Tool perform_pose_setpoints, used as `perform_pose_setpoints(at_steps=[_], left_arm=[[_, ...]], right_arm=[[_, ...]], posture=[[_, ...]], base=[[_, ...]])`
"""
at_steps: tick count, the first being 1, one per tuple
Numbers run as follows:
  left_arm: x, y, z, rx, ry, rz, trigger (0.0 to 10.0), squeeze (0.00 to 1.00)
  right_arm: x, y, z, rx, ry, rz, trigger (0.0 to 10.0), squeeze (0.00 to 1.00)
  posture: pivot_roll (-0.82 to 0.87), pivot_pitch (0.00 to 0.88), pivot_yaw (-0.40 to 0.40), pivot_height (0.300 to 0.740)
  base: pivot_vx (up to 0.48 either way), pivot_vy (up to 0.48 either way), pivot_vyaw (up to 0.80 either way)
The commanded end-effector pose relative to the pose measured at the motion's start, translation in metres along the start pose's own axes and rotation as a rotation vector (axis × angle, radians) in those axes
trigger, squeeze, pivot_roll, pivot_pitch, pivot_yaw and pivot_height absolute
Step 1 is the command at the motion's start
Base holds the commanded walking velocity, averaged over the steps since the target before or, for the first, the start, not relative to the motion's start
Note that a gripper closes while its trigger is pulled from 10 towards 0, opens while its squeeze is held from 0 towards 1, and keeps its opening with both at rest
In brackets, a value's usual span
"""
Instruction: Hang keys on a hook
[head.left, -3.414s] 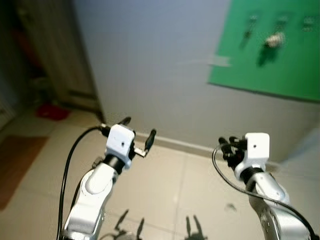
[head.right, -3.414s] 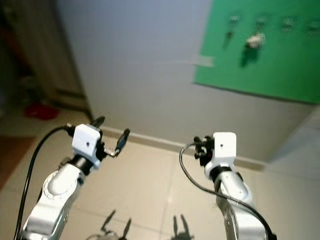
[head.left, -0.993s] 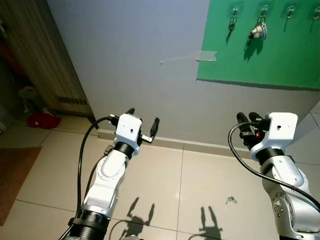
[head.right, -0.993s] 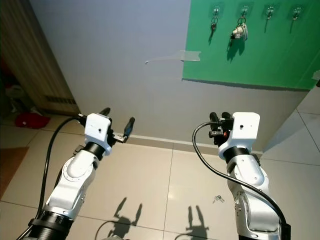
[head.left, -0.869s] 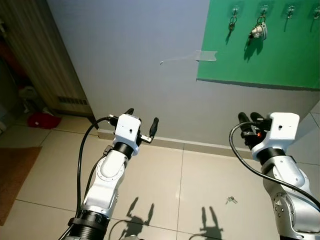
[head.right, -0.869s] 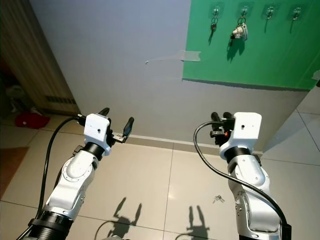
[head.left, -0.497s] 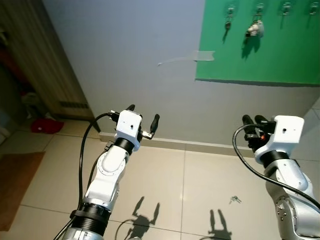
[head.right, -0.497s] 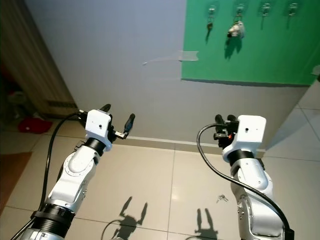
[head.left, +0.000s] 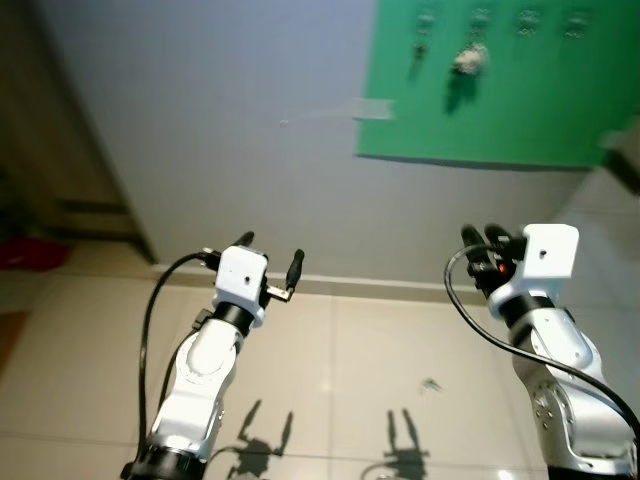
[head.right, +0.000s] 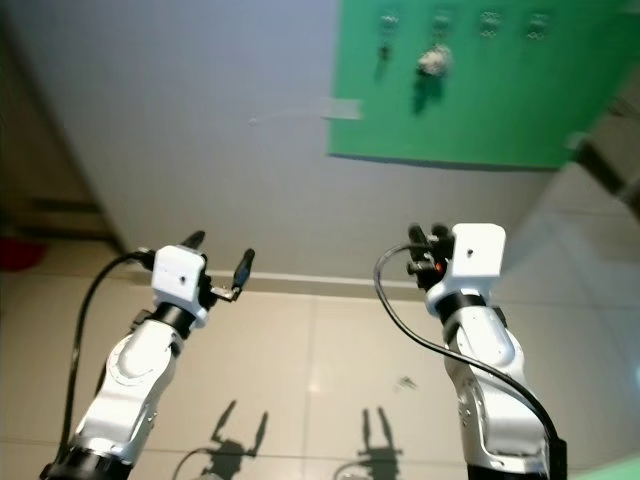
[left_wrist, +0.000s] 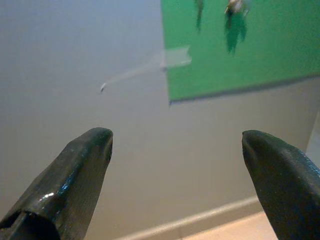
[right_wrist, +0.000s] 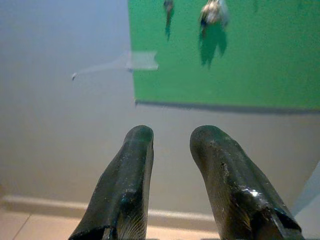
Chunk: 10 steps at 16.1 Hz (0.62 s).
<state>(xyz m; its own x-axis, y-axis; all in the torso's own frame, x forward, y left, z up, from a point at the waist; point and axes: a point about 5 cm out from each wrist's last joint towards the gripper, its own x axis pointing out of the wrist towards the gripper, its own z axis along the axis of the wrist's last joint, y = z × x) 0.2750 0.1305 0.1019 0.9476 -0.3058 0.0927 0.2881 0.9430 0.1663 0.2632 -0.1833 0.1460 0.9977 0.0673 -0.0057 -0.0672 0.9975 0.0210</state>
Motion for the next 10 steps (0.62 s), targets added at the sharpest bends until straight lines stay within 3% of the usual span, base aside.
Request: perform_pose_setpoints(at_steps=[1,3,6,8,10], left_arm=[[-0.001,0.006,0.006,0.01,-0.015,0.025,10.0,0.0],[-0.002,0.019,0.01,0.012,-0.044,0.079,10.0,0.0],[-0.004,0.016,0.012,0.015,-0.029,0.008,10.0,0.0],[-0.006,0.016,0.017,0.028,-0.031,-0.017,10.0,0.0],[-0.011,0.027,0.03,0.024,-0.116,0.073,10.0,0.0]], right_arm=[[0.0,0.004,0.004,-0.007,-0.032,0.014,10.0,0.0],[0.004,0.007,0.001,-0.019,-0.052,0.003,10.0,0.0],[-0.006,0.004,0.001,-0.006,-0.046,-0.044,10.0,0.0],[-0.016,0.001,-0.013,0.033,-0.023,-0.126,10.0,0.0],[-0.017,0.004,-0.008,0.074,-0.061,-0.174,10.0,0.0]], posture=[[-0.07,0.0,-0.05,0.74],[-0.07,0.0,-0.013,0.74],[-0.09,0.0,0.028,0.74],[-0.08,0.0,0.028,0.74],[-0.04,0.0,0.017,0.74]], base=[[0.0,0.0,-0.8],[0.0,0.0,-0.8],[0.0,0.0,-0.8],[0.0,0.0,-0.8],[0.0,0.0,-0.4]])
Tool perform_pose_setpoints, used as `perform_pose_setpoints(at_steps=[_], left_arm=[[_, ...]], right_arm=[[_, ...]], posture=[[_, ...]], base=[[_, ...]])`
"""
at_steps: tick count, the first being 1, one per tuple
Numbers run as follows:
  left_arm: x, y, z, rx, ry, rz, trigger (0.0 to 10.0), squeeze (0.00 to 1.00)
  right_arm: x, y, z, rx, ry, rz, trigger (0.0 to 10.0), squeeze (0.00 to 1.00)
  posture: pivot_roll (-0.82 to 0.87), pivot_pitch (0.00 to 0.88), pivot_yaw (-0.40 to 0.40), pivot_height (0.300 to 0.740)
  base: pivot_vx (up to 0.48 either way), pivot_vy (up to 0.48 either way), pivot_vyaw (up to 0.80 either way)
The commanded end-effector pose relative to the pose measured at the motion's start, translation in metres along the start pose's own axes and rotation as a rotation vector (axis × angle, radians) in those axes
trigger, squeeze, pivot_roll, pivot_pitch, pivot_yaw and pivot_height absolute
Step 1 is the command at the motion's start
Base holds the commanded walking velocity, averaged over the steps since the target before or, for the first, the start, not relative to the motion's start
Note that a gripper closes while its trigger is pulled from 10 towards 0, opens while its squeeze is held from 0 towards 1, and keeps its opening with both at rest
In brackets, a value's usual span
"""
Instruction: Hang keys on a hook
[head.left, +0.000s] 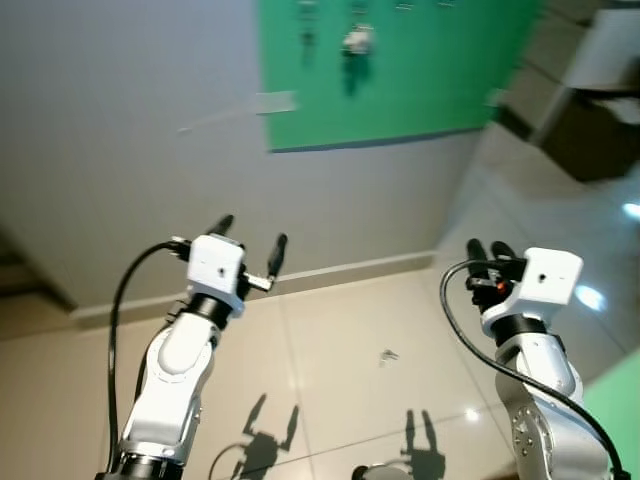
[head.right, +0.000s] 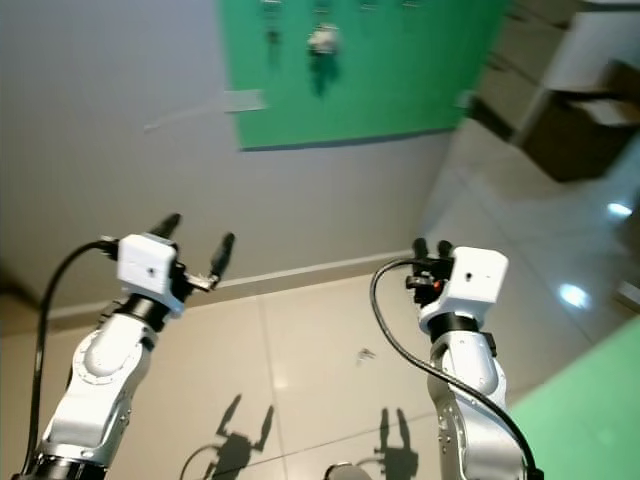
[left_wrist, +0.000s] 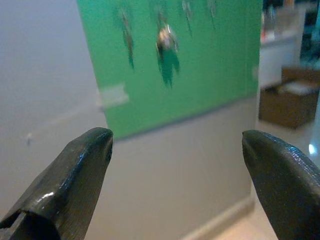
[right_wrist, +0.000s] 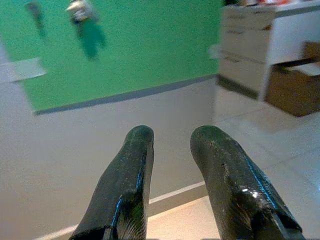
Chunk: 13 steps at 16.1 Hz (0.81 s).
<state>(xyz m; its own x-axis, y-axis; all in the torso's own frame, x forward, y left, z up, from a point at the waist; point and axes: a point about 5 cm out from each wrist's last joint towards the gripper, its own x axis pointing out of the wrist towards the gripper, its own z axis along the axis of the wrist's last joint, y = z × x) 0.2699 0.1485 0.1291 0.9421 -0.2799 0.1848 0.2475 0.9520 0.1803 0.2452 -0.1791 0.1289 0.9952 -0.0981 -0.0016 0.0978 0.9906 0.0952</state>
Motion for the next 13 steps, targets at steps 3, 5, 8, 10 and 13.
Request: perform_pose_setpoints(at_steps=[3,5,8,10,13], left_arm=[[-0.005,-0.002,-0.002,-0.003,0.034,-0.048,10.0,0.0],[0.006,-0.013,-0.005,-0.022,0.049,-0.097,10.0,0.0],[0.01,-0.018,-0.001,-0.014,0.043,-0.118,10.0,0.0],[0.003,-0.007,-0.003,-0.007,0.055,-0.072,10.0,0.0],[-0.001,-0.007,-0.003,-0.016,0.064,-0.059,10.0,0.0]], right_arm=[[-0.003,-0.004,0.028,-0.027,-0.131,-0.018,10.0,0.0],[-0.006,-0.023,0.023,-0.081,-0.082,-0.096,10.0,0.0],[-0.008,-0.036,0.004,-0.097,0.019,-0.18,10.0,0.0],[-0.006,-0.018,0.007,-0.071,0.012,-0.122,10.0,0.0],[-0.008,-0.013,0.004,-0.115,0.025,-0.09,10.0,0.0]], posture=[[-0.1,0.0,0.051,0.74],[-0.11,0.0,0.082,0.74],[-0.1,0.0,0.058,0.74],[-0.1,0.0,0.04,0.74],[-0.08,0.0,0.03,0.74]], base=[[0.0,0.0,-0.27],[0.0,0.0,-0.8],[0.0,0.0,-0.8],[0.0,0.0,-0.8],[0.0,0.0,-0.8]])
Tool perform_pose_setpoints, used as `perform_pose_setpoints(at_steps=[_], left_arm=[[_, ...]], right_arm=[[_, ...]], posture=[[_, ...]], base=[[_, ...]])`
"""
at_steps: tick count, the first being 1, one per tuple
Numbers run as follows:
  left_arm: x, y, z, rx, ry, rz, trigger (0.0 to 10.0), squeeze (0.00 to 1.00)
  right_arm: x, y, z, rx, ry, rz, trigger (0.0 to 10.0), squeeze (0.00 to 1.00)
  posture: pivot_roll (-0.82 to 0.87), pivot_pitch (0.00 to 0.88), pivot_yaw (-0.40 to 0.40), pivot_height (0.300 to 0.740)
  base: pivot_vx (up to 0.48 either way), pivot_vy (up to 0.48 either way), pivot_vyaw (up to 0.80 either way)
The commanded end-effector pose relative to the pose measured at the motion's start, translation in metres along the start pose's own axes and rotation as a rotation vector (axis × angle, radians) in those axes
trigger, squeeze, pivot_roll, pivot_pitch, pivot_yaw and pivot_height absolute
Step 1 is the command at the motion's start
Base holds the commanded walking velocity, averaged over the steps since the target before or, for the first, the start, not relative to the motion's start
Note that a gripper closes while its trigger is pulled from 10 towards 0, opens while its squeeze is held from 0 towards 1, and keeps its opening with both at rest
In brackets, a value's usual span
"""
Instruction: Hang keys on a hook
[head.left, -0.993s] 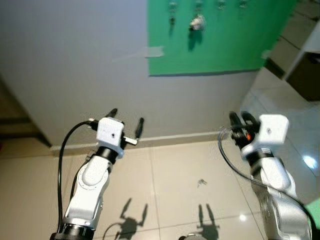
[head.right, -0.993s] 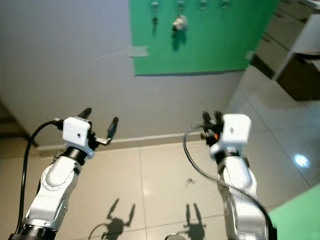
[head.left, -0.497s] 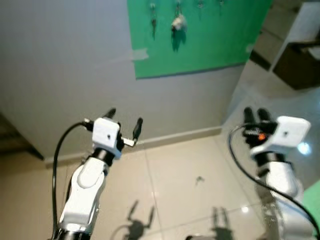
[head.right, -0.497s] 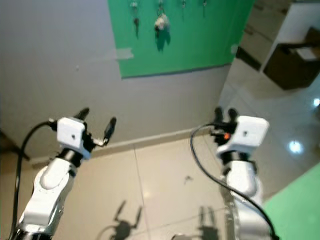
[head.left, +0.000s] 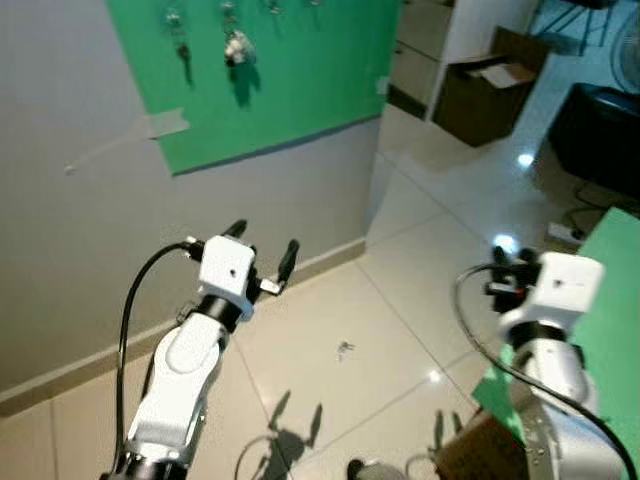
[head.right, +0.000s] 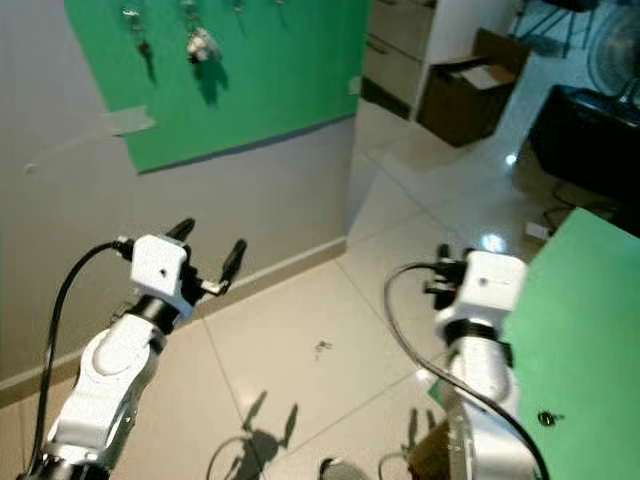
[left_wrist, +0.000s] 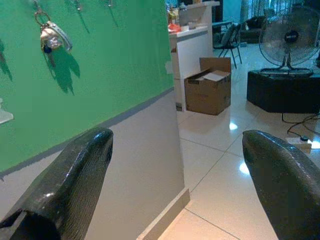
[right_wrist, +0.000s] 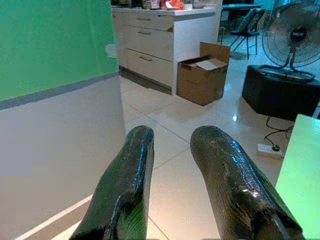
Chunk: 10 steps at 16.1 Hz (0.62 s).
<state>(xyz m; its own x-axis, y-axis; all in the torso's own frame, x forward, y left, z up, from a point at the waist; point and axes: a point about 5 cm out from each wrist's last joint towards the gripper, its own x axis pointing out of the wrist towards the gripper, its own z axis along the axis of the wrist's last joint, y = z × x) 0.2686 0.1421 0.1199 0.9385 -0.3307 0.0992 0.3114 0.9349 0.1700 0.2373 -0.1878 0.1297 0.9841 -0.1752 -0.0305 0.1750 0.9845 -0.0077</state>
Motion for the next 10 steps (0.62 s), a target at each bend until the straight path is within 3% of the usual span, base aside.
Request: perform_pose_setpoints(at_steps=[1,6,10], left_arm=[[0.0,0.002,0.004,0.009,-0.004,0.004,10.0,0.0],[0.0,0.002,0.005,0.049,-0.002,-0.011,10.0,0.0],[0.005,-0.004,0.005,0.056,-0.002,-0.052,10.0,0.0]], right_arm=[[0.0,-0.004,0.002,-0.027,0.004,-0.012,10.0,0.0],[-0.003,-0.016,-0.026,-0.093,0.169,-0.08,10.0,0.0],[-0.009,-0.019,-0.031,-0.081,0.209,-0.113,10.0,0.0]], posture=[[-0.08,0.0,0.031,0.74],[-0.07,0.0,0.042,0.74],[-0.09,0.0,0.08,0.74]], base=[[0.0,0.0,-0.8],[0.0,0.0,-0.8],[0.0,0.0,-0.8]])
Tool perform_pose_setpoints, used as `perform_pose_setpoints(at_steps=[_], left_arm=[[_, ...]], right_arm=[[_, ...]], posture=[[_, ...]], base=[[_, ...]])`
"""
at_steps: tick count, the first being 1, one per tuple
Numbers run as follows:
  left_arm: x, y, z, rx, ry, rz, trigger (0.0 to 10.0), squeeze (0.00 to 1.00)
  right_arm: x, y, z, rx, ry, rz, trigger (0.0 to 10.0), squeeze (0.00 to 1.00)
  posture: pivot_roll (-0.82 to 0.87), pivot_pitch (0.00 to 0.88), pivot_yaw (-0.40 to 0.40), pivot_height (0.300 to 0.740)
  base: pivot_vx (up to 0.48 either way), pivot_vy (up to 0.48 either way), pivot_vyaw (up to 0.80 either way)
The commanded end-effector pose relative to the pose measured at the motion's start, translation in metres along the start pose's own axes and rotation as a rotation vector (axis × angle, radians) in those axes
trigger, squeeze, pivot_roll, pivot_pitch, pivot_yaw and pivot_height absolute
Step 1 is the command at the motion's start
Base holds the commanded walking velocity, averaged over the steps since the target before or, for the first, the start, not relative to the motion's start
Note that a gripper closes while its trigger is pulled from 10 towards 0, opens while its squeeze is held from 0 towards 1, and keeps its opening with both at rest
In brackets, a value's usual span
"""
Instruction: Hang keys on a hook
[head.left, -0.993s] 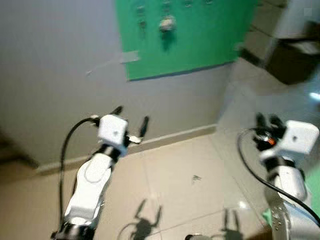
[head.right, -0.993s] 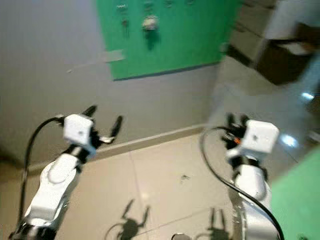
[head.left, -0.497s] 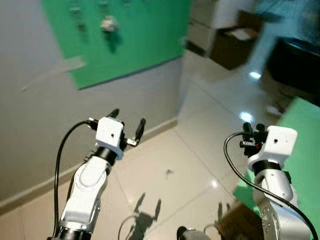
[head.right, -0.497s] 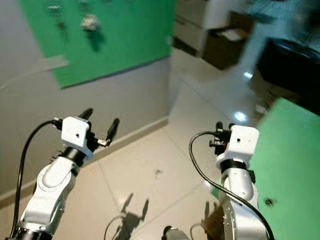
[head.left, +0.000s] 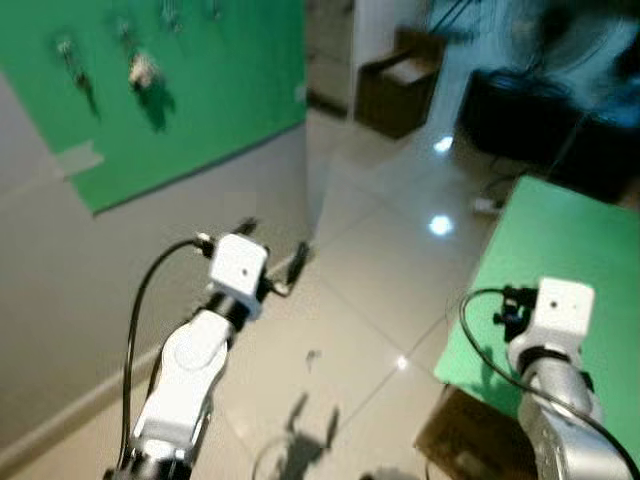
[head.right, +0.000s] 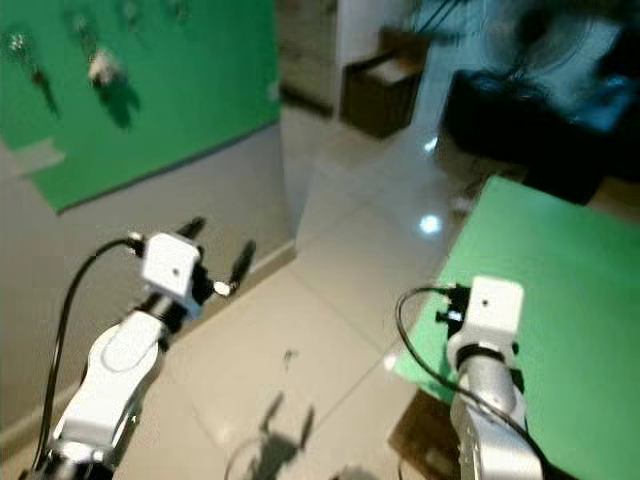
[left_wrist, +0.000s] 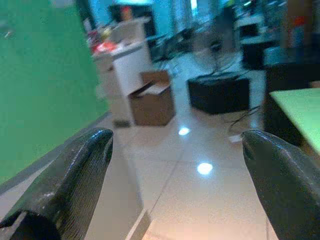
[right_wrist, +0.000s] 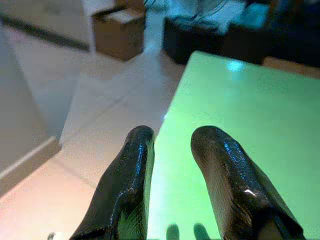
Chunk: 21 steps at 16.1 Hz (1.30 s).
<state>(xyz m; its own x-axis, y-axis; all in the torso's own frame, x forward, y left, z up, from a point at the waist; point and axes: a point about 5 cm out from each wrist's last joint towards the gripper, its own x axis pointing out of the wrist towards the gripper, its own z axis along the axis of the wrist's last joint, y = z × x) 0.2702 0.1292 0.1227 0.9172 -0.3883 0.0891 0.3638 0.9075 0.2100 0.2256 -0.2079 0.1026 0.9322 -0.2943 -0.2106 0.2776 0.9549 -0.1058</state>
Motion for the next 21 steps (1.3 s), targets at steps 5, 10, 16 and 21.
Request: perform_pose_setpoints(at_steps=[5,10,16,21], left_arm=[[0.007,0.001,0.007,-0.018,-0.037,-0.048,10.0,0.0],[0.009,0.0,0.006,-0.028,-0.04,-0.064,10.0,0.0],[0.005,0.0,0.002,-0.031,-0.028,-0.067,10.0,0.0],[0.001,0.0,0.0,-0.03,-0.021,-0.07,10.0,0.0]], right_arm=[[-0.014,0.0,-0.012,0.014,0.053,-0.033,10.0,0.0],[-0.004,0.01,-0.005,0.009,0.032,0.061,10.0,0.0],[0.003,0.015,-0.004,-0.014,0.042,0.109,10.0,0.0],[-0.009,0.022,-0.013,0.003,0.073,0.135,10.0,0.0]], posture=[[-0.13,0.0,0.111,0.74],[-0.13,0.0,0.1,0.74],[-0.12,0.0,0.073,0.74],[-0.12,0.0,0.07,0.74]], base=[[0.056,0.0,-0.32],[0.359,0.0,0.0],[0.366,0.0,-0.22],[0.363,0.0,-0.79]])
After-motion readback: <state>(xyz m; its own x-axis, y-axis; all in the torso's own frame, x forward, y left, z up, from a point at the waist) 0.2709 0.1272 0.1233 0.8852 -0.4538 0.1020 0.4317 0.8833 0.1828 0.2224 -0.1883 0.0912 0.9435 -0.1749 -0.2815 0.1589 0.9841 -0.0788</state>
